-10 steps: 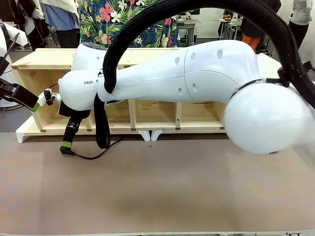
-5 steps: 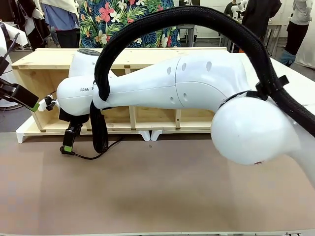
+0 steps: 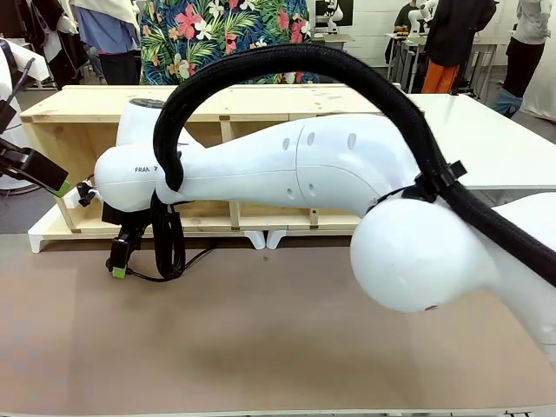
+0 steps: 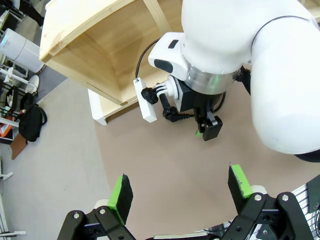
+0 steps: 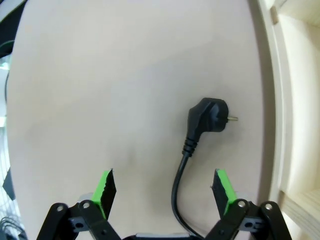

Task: Perform cable management.
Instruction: When the cord part of the Power Cable appears at the lower middle area of the table and stops, grasp the cord part of the Power Cable.

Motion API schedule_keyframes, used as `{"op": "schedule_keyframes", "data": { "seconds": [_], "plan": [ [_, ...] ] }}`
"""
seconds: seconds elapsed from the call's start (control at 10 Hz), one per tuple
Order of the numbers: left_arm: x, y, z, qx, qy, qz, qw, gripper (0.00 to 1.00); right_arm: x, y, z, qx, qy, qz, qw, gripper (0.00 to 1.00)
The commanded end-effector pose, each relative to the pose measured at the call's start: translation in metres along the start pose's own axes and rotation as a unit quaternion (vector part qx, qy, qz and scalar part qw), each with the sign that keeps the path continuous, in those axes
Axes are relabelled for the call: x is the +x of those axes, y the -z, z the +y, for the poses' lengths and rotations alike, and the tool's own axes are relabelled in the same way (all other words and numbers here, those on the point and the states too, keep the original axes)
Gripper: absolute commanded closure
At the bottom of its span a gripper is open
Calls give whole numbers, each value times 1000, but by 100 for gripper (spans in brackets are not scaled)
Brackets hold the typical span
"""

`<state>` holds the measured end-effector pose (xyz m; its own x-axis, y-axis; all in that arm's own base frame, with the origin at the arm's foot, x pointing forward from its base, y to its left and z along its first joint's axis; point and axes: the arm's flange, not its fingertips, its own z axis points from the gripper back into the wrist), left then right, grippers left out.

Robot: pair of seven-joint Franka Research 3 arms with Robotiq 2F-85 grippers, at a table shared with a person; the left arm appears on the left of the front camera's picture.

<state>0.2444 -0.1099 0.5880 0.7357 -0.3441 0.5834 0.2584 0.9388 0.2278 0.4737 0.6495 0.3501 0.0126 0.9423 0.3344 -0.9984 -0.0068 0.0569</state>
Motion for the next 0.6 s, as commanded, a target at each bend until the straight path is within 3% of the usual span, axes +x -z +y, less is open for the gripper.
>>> {"op": "schedule_keyframes", "data": {
  "seconds": [0.0,0.5],
  "plan": [
    [1,1,1,1,2,-1,1000,0,29,8,-19,0,6,19,1000,0],
    [1,1,1,1,2,-1,1000,0,38,32,-31,-40,0,21,999,0]
  ]
}}
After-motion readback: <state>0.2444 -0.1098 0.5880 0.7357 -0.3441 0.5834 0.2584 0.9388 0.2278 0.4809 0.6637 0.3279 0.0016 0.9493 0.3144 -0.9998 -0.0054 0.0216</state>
